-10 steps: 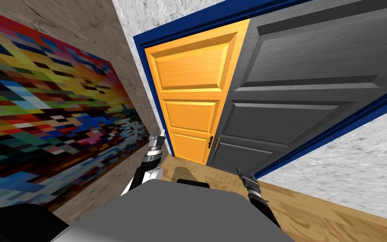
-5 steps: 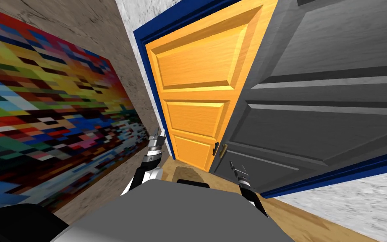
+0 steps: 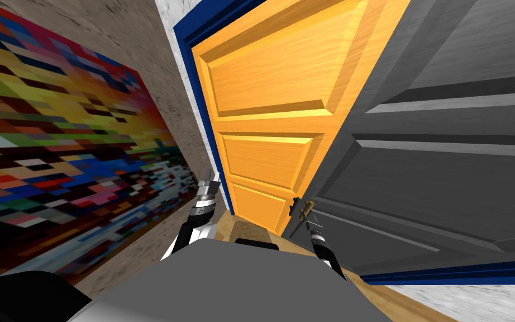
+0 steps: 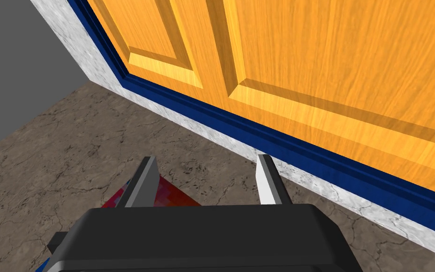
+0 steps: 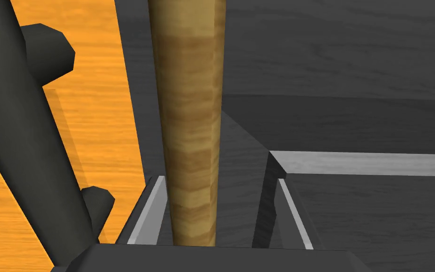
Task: Pull the door open
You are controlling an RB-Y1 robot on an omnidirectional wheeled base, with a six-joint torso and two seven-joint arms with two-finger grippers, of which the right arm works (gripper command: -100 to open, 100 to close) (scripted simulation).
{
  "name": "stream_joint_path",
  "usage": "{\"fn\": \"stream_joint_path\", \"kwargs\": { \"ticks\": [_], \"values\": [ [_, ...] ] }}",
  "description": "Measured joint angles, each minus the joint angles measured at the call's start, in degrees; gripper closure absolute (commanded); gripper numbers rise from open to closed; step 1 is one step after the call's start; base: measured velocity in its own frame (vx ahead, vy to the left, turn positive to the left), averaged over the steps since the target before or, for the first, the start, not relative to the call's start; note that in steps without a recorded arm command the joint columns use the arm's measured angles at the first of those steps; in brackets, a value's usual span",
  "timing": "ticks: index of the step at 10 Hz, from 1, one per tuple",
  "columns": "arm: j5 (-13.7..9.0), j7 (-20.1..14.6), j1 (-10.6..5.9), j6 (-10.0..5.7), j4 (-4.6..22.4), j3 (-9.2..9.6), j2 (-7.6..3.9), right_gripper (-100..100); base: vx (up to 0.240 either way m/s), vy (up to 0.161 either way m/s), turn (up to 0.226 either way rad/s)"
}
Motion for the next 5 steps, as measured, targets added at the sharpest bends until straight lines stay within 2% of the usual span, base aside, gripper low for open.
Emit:
{"fn": "stream_joint_path", "kwargs": {
  "ticks": [1, 4, 5],
  "values": [
    [0.14, 0.02, -0.08, 0.05, -0.12, 0.32, 0.31, 100, -0.015, 0.010, -0.003],
    [0.14, 0.05, -0.14, 0.15, -0.12, 0.32, 0.33, 100, 0.000, 0.000, 0.000],
    [0.15, 0.05, -0.14, 0.15, -0.13, 0.34, 0.34, 100, -0.082, -0.014, -0.029]
  ]
}}
